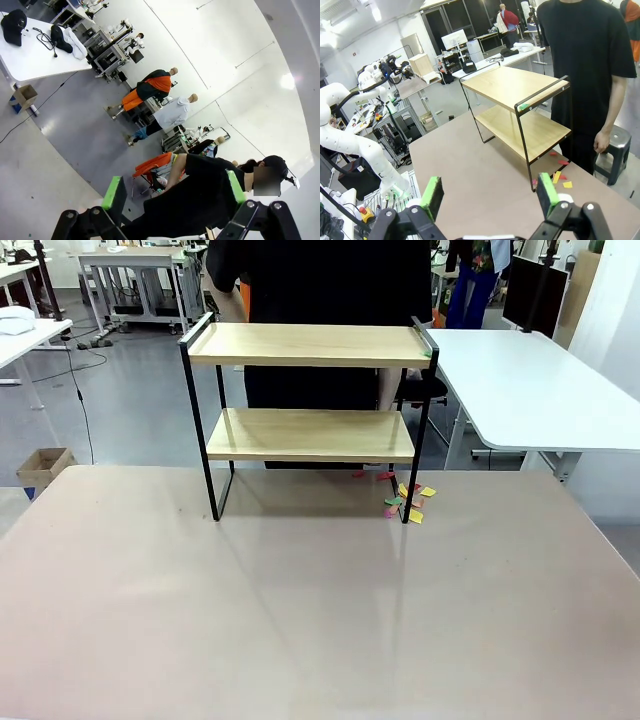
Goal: Clean the shelf.
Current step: Hand the Duster back to the human.
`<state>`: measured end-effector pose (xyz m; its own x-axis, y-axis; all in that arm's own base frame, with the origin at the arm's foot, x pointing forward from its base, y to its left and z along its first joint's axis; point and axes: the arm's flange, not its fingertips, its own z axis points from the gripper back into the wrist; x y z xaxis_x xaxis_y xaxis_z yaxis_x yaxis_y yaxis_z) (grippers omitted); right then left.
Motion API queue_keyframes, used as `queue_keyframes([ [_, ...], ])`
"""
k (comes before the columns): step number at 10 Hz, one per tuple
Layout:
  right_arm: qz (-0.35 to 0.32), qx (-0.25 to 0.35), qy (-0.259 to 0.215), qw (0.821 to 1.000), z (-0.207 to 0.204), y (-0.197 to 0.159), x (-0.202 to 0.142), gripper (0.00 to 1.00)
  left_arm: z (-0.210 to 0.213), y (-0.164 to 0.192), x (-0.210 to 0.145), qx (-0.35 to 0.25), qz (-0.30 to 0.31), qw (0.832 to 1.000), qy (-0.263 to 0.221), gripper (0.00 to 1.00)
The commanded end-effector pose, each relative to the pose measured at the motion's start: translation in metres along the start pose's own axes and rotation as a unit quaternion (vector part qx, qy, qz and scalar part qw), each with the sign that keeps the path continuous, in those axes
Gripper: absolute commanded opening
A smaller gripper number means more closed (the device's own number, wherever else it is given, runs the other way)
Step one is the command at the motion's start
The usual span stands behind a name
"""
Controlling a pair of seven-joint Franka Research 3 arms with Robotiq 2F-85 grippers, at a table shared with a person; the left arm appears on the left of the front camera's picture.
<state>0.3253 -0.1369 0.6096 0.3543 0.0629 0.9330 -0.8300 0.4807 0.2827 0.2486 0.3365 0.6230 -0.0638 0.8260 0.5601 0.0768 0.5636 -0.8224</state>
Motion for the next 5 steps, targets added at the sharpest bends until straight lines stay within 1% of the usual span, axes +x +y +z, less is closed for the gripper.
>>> queue_keyframes([
  [1, 0.007, 0.003, -0.011, 1.000, -0.0003, 0.0013, 0.0026, 1.00, 0.0008, -0.0004, -0.0009, 0.002, 0.002, 1.000, -0.003, 1.00],
  [5, 0.007, 0.003, -0.011, 1.000, -0.0003, 0.0013, 0.0026, 1.00, 0.0008, -0.0004, -0.0009, 0.002, 0.002, 1.000, -0.003, 1.00],
])
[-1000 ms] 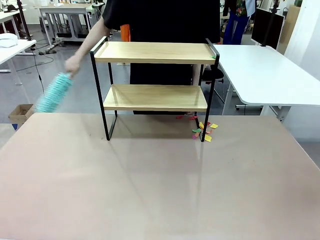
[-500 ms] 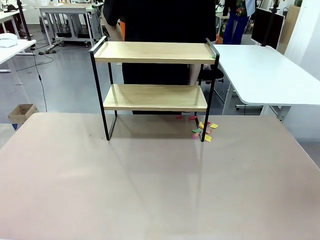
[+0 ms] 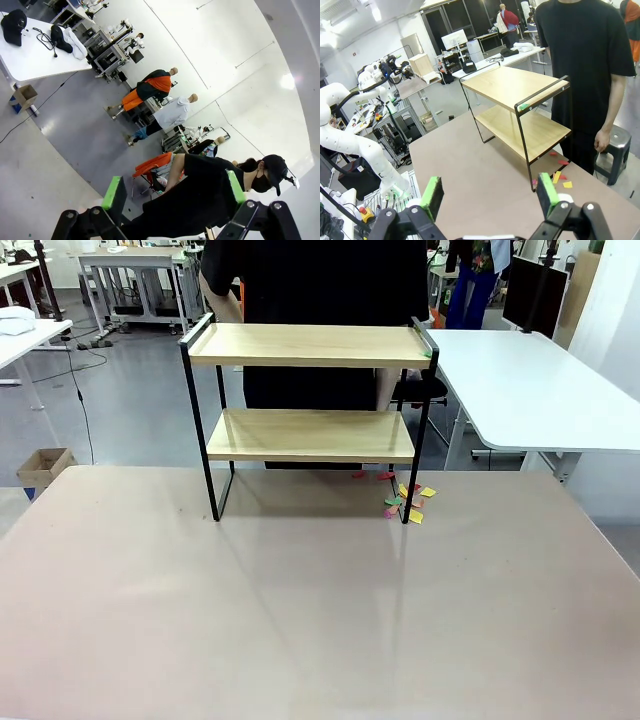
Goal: Clean the shelf.
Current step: Hand the Duster back to the human.
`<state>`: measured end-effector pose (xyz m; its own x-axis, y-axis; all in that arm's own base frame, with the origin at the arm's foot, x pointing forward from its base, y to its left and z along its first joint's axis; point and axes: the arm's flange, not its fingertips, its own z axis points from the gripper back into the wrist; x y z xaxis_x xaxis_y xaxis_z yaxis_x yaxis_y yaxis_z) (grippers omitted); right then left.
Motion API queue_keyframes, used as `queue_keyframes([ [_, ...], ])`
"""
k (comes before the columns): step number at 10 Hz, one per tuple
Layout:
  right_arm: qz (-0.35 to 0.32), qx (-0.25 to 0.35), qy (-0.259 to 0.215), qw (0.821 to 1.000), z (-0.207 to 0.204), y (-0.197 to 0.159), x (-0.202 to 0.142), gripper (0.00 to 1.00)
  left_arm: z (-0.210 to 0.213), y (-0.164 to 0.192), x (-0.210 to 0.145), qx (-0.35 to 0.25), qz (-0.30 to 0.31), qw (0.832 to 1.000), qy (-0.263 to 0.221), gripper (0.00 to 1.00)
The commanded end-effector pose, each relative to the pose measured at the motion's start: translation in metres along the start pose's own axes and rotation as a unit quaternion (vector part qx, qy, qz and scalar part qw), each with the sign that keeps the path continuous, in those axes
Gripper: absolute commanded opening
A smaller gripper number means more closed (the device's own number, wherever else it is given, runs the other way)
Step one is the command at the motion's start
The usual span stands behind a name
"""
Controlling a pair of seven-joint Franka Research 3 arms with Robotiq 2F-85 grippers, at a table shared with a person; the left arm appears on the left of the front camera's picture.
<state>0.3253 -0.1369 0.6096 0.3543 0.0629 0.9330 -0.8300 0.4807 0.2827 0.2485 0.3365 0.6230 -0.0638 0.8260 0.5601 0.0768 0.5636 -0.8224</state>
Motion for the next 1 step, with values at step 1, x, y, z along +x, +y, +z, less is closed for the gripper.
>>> queue_keyframes([
  [1, 0.007, 0.003, -0.011, 1.000, -0.0003, 0.0013, 0.0026, 1.00, 0.0008, -0.0004, -0.0009, 0.002, 0.002, 1.000, -0.003, 1.00],
])
